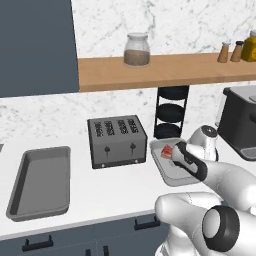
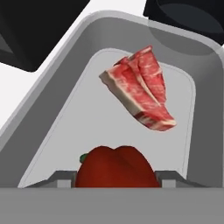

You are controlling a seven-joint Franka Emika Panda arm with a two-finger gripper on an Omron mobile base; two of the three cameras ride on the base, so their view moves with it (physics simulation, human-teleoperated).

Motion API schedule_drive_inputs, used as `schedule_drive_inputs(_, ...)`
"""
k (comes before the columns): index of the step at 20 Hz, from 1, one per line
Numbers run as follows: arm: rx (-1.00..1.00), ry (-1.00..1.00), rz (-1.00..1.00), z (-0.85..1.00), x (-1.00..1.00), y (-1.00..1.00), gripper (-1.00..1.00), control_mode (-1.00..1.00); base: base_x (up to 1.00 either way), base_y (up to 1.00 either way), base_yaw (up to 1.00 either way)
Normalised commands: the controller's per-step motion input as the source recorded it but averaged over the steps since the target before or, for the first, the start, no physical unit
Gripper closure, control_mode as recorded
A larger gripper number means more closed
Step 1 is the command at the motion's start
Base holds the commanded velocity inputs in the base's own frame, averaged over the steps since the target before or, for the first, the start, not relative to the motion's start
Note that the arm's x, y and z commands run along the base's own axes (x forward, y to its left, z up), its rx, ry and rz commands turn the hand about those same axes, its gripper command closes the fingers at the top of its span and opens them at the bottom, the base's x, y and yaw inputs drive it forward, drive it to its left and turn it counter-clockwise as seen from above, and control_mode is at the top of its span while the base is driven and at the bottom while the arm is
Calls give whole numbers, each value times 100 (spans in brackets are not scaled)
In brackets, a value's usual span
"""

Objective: Place one bell pepper and one steak in each tupperware on the nearby counter, to pack two identical lunches.

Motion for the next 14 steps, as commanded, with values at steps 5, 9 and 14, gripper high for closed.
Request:
schedule_drive_inputs(5, 0, -12, 0, 23, 0, 0, -100, -100, 0, 0, 0)
schedule_drive_inputs(9, 0, -15, 0, 47, -1, 1, -100, -100, 0, 0, 0)
schedule_drive_inputs(14, 0, -14, 0, 50, -30, 2, -100, -100, 0, 0, 0)
